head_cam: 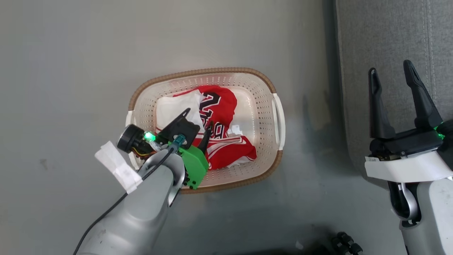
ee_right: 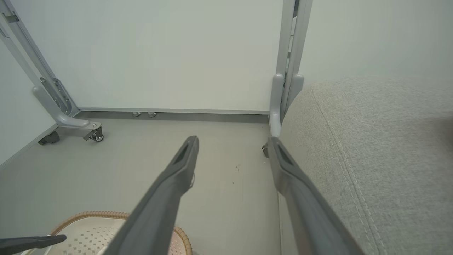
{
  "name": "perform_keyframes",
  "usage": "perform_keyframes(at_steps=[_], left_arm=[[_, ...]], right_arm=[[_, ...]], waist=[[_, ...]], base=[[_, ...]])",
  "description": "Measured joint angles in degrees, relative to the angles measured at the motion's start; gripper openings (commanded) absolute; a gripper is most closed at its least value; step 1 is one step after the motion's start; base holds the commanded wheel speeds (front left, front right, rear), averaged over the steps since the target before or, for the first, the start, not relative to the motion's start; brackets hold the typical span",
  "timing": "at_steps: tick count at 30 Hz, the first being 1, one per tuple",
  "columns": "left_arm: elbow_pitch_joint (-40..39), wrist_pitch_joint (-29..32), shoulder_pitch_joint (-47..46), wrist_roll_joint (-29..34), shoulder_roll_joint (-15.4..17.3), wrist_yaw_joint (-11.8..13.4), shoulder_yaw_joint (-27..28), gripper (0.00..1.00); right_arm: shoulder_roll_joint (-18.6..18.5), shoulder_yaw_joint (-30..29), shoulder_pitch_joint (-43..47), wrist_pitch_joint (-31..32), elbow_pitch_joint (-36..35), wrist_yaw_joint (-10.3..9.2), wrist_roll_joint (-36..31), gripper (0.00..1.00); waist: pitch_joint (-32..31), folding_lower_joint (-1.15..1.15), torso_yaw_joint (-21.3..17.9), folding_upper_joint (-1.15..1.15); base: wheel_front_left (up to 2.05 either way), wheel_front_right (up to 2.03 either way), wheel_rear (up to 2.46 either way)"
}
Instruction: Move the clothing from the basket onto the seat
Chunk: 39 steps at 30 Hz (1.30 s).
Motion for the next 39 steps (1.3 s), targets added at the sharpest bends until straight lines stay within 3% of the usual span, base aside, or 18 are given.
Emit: perform_keyframes(at_steps=[6,21,27,39], left_arm=[[5.54,3.00,-6.38,-2.10,-0.08,3.46,-4.56,1.00],[17.98,13.83,-14.81,-0.25,-0.07,11.93,-12.73,1.00],[21.27,17.40,-16.01,-0.12,-0.07,12.34,-13.67,1.00],[23.35,17.44,-16.67,-1.49,-0.02,11.63,-13.99,1.00]], right_arm=[[1.67,0.94,-2.30,0.00,0.32,0.00,0.13,1.00],[4.16,2.60,-5.81,0.00,1.25,0.00,1.07,1.00],[4.34,2.76,-6.64,0.00,1.23,0.00,1.24,1.00],[4.46,3.80,-7.42,0.00,0.98,0.00,1.47,1.00]], waist=[[4.70,0.00,-2.59,0.00],[11.96,-0.01,-8.37,0.00],[13.50,-0.01,-9.26,0.00],[15.32,-0.01,-9.92,0.00]], base=[[0.00,0.00,0.00],[0.00,0.00,0.00],[0.00,0.00,0.00],[0.00,0.00,0.00]])
